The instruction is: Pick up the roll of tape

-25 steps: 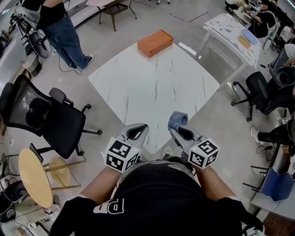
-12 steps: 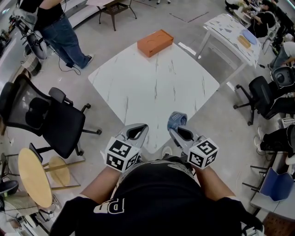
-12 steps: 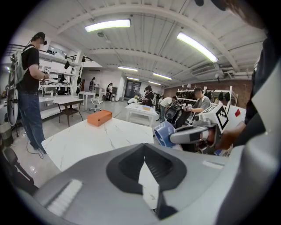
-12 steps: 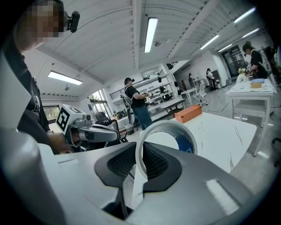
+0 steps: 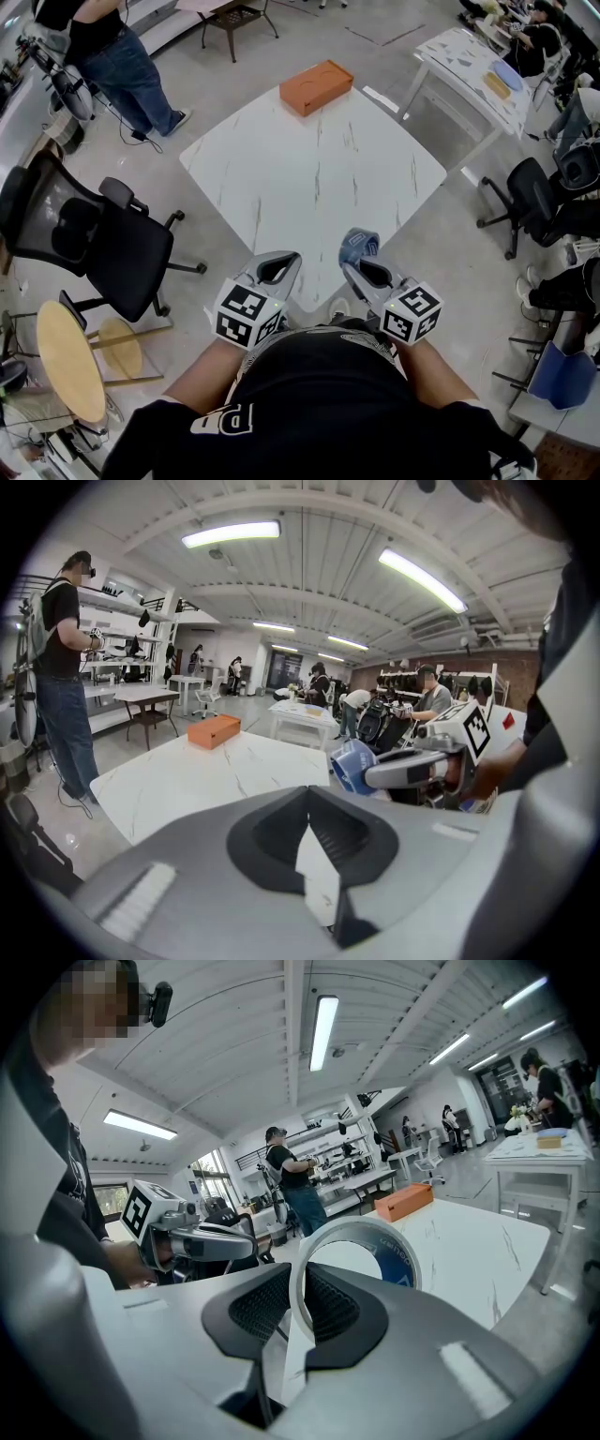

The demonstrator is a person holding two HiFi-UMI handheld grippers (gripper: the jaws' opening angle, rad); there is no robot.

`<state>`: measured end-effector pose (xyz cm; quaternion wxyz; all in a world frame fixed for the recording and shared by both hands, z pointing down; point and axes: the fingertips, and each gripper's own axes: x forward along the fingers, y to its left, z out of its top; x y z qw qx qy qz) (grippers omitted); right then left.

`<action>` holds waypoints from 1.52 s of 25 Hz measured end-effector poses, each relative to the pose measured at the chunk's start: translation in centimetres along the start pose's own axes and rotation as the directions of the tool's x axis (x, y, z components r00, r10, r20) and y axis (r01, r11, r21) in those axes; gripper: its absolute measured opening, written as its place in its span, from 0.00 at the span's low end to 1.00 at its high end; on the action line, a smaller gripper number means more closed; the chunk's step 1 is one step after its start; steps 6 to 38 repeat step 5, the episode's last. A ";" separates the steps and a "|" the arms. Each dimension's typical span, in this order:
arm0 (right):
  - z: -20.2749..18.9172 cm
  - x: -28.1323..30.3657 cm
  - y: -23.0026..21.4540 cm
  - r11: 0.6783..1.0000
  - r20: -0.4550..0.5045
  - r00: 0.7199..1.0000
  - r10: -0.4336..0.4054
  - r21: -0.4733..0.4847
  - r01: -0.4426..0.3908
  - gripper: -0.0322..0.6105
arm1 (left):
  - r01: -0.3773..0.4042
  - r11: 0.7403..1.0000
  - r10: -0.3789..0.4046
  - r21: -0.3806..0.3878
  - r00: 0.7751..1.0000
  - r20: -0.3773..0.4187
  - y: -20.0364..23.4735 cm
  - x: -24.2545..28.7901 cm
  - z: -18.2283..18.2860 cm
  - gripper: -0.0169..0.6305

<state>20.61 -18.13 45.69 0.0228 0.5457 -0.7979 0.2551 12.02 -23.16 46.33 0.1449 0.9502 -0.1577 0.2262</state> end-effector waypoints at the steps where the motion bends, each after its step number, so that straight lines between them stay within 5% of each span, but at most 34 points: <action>1: 0.0 0.0 0.0 1.000 0.000 1.000 0.000 0.000 0.000 0.12 | 0.001 1.000 -0.001 0.000 1.000 0.000 0.0 0.0 0.0 0.12; 38: 0.0 0.2 0.1 1.000 0.000 1.000 -0.001 0.003 0.001 0.12 | 0.004 1.000 -0.004 -0.001 1.000 0.000 0.0 0.0 -0.1 0.12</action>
